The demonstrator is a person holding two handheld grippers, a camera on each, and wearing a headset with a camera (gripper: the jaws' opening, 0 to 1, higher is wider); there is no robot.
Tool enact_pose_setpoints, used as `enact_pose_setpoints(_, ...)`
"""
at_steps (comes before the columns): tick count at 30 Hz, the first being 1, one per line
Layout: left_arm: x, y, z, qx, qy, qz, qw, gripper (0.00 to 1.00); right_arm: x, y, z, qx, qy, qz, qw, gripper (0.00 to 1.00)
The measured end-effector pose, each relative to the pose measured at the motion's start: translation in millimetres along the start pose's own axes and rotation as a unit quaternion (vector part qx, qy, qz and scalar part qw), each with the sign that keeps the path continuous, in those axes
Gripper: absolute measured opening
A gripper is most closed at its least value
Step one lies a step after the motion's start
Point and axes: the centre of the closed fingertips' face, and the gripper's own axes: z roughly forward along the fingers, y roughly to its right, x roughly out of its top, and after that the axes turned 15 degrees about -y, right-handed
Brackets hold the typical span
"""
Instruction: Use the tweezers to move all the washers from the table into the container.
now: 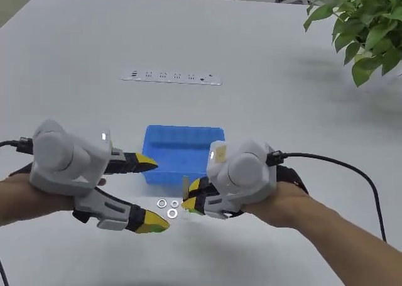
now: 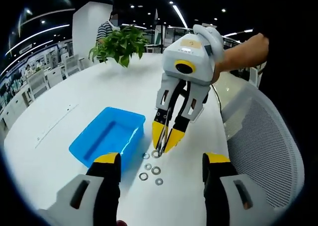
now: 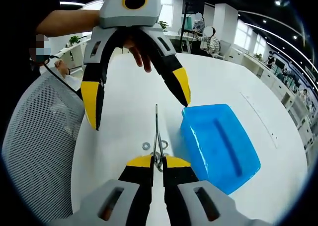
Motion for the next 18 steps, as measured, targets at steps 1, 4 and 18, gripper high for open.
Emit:
enact_pose_setpoints(1, -0.2, -0.2, -0.8, 0.001, 0.001, -0.002, 1.0000, 0.74, 0.5, 0.3, -0.9, -0.001, 0.001, -0.001, 1.0000, 0.07)
enact_pose_setpoints(4, -1.3, -2.4, -5.0, 0.012, 0.009, -0.009, 0.9998, 0.77, 3.3, 1.0, -6.4, -0.002, 0.003, -0.002, 1.0000, 0.07)
enact_pose_setpoints(18, -5.0, 2.1, -15.3, 0.031, 0.032, -0.043, 0.9981, 0.90, 18.3, 12.6, -35.7, -0.010, 0.006, -0.018, 0.9998, 0.07)
